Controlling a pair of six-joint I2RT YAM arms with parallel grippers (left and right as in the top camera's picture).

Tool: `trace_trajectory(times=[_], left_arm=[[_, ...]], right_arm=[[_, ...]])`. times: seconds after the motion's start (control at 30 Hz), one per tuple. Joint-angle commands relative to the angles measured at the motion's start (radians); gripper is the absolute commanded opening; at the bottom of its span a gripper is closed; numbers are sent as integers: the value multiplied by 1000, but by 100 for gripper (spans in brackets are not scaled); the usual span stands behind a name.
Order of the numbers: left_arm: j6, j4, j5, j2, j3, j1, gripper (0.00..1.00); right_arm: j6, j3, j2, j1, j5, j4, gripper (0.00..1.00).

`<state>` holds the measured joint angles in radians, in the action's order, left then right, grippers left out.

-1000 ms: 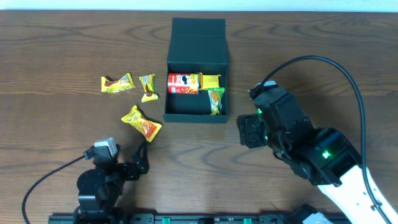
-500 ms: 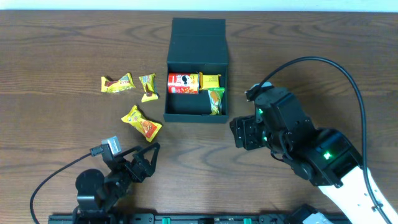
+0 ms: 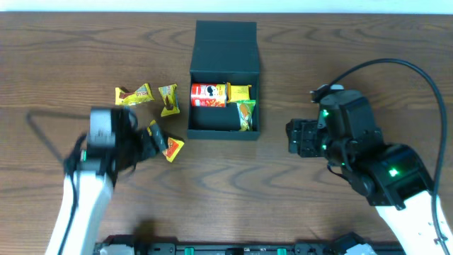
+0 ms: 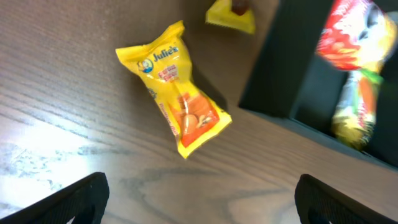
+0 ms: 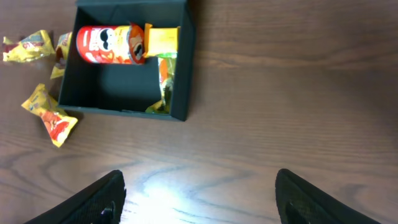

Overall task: Pack container
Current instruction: 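Grasp the yellow Julie's peanut butter packet with the left gripper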

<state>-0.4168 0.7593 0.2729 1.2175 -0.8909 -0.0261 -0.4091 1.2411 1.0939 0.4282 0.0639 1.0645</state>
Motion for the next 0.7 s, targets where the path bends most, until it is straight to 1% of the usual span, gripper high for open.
trace_trajectory(times=[0.0,0.1,0.17,0.2,0.27,0.37,0.47,0.67], left_arm=[[-58,37,-50,149,-92,-24,98],[-170,-2,-66,282,-126,-44,100],[-225,-25,-67,333,-126,-47,90],[-245,-32,-67,354,-126,-47,87],[-266,-39,-72,388,-126,-47,84],[-295,-40,-97,435,-126,-47,85],[-295,-69,-100,486,-126,-47,86],[-306,-119,-105,528,-126,-47,84]], right_arm=[[30,3,-17,-24,11,7,78],[33,3,-17,-25,11,15,78],[34,3,-17,-25,11,21,79],[40,2,-17,-25,11,23,79],[54,2,-17,-25,13,26,79],[60,2,-17,-25,14,28,79],[60,2,-17,-25,14,29,79],[60,2,-17,-25,14,29,80]])
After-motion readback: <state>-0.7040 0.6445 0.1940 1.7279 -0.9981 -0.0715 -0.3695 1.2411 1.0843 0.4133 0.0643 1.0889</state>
